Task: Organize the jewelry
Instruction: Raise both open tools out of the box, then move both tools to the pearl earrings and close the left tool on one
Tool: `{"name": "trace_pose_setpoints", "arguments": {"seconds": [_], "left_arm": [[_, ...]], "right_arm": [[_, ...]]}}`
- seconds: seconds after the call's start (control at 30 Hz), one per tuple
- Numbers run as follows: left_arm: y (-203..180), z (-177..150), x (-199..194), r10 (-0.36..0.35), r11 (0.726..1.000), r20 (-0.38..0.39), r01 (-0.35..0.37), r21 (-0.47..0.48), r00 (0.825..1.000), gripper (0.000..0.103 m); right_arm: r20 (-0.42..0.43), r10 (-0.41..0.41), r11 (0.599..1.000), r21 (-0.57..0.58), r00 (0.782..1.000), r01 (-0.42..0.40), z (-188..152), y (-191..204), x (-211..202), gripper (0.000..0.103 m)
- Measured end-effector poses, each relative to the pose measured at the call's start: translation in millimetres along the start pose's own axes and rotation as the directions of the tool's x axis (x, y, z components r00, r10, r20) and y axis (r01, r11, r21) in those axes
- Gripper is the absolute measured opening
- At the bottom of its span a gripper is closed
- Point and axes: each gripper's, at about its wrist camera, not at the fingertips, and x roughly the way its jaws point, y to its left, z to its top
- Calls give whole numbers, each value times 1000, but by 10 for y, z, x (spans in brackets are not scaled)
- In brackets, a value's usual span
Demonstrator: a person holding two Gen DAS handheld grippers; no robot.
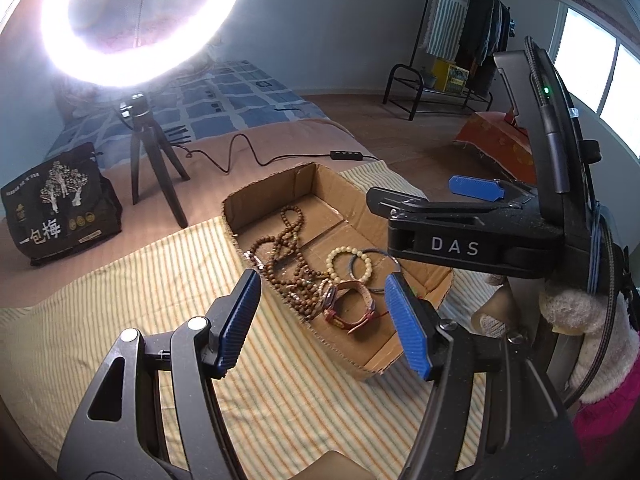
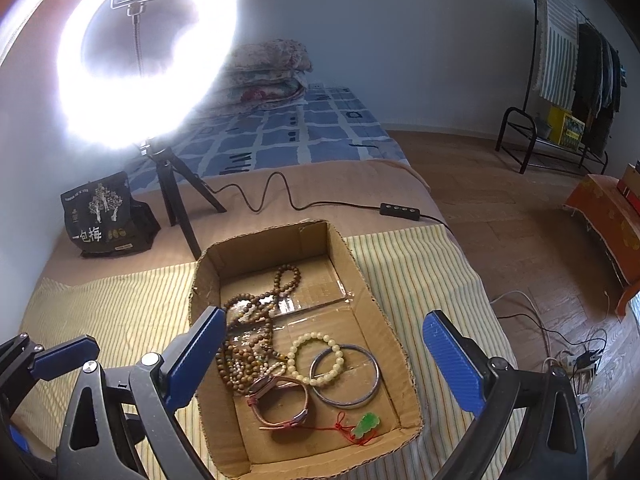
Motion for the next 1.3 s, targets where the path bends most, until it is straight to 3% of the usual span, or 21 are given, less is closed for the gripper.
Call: {"name": "trace_pose_setpoints", "arguments": {"seconds": [0.37, 0.8, 1.07, 1.2, 1.3], "left_arm": [[258, -128, -265, 51, 999, 22, -51, 12, 998, 66], [835, -479, -598, 138, 990, 16, -138, -7, 990, 66], [1364, -759, -772, 181, 981, -20, -182, -74, 983, 66], [1583, -932, -801, 174, 977, -43, -178, -114, 984, 65], [1651, -1065, -755, 158, 979, -74, -166, -118, 985, 53]], "right_arm": [[30, 41, 998, -47, 999, -40, -41, 284, -107, 100], [73, 143, 985, -103, 987, -135, -125, 697, -166, 100], [-19, 223, 965, -140, 975, -224, -201, 1077, -48, 99], [-76, 270, 947, -156, 960, -279, -280, 1301, 61, 87], [-140, 311, 931, -157, 940, -331, -352, 1455, 180, 76]]}}
